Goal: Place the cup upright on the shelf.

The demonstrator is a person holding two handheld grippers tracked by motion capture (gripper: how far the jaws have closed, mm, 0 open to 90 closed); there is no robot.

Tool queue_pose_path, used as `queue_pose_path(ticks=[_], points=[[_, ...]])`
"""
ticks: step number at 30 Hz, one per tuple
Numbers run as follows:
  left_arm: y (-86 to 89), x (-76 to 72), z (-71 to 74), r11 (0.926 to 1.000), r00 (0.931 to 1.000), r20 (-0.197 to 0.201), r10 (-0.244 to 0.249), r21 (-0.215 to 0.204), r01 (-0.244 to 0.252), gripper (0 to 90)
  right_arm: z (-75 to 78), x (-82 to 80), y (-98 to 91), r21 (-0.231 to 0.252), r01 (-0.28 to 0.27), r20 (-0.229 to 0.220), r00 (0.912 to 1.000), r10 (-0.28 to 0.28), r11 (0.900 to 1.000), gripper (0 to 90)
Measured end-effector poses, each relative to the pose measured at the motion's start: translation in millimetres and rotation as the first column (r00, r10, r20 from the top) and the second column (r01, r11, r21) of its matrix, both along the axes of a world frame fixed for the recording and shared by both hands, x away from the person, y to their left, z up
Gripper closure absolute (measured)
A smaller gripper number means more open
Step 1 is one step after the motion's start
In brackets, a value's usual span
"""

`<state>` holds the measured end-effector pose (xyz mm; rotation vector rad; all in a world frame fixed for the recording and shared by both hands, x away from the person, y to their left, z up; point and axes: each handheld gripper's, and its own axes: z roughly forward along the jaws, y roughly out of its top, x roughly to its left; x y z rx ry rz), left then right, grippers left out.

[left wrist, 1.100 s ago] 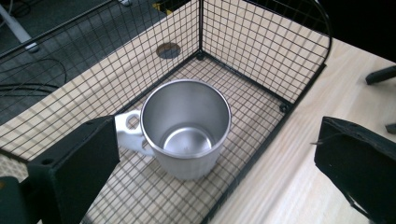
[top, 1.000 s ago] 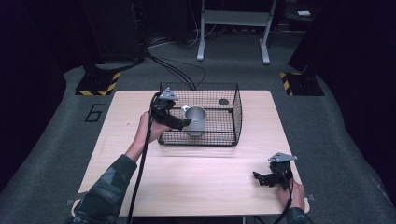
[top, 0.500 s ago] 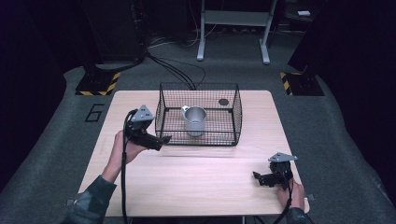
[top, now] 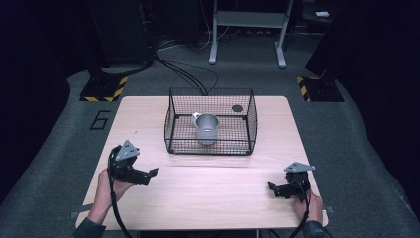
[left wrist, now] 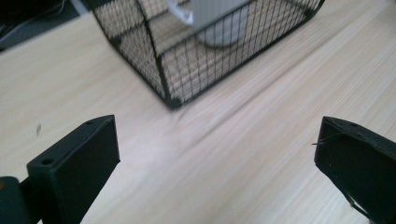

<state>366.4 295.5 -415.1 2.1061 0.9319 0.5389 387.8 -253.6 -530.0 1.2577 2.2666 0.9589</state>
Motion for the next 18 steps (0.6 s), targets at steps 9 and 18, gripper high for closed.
queue_pose_path(ticks=[9, 18], points=[[34.1, -8.3, -69.5, 0.9912, 0.9866, -0.096, 0.133, 0.015, -0.132, 0.2, 0.0, -0.3, 0.3, 0.002, 0.005, -0.002, 1.0000, -0.005, 1.0000, 0.0], [47.0, -8.0, -109.5, 0.9751, 0.9668, -0.128, 0.221, 0.008, -0.222, 0.1, 0.1, -0.4, 0.4, 0.003, 0.007, -0.004, 1.0000, -0.007, 1.0000, 0.0]])
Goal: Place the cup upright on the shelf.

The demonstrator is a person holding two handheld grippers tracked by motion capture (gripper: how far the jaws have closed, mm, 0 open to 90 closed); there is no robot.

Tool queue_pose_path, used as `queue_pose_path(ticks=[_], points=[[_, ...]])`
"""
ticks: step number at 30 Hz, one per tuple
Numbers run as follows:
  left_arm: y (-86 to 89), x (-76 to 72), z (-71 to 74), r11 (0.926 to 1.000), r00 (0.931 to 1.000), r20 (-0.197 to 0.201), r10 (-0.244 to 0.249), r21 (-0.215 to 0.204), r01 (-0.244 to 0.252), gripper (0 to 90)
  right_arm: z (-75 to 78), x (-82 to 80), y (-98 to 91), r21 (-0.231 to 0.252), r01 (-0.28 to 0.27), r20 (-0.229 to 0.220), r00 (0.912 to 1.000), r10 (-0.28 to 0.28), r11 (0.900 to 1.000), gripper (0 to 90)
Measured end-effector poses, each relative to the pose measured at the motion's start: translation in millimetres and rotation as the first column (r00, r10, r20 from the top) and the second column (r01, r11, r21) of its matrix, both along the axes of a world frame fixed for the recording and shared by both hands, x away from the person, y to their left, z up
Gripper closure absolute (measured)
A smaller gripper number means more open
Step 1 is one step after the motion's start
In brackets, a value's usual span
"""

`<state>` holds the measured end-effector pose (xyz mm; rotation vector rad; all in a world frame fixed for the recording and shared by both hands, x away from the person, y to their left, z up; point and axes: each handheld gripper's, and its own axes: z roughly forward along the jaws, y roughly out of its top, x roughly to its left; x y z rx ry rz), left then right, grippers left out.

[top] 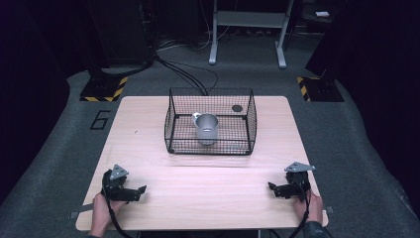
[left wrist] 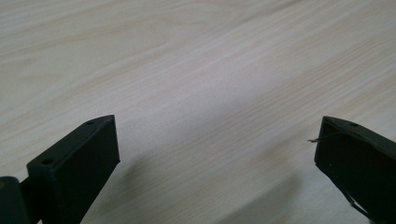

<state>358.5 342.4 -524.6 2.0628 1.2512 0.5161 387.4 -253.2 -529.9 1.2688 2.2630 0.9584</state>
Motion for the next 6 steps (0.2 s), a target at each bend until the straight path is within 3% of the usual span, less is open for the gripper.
queue_pose_path(ticks=[1, 6], points=[[0.3, -0.2, -1.2, 0.9999, 0.9999, -0.013, -0.004, 0.011, 0.004, 0.1, 0.0, 0.0, 0.0, 0.000, 0.000, 0.000, 1.0000, 0.000, 1.0000, 0.0], [1.7, -1.2, -6.8, 1.0000, 0.9999, 0.012, -0.002, 0.006, 0.002, 0.0, 0.0, 0.2, -0.1, -0.001, -0.002, 0.001, 1.0000, 0.002, 1.0000, 0.0]])
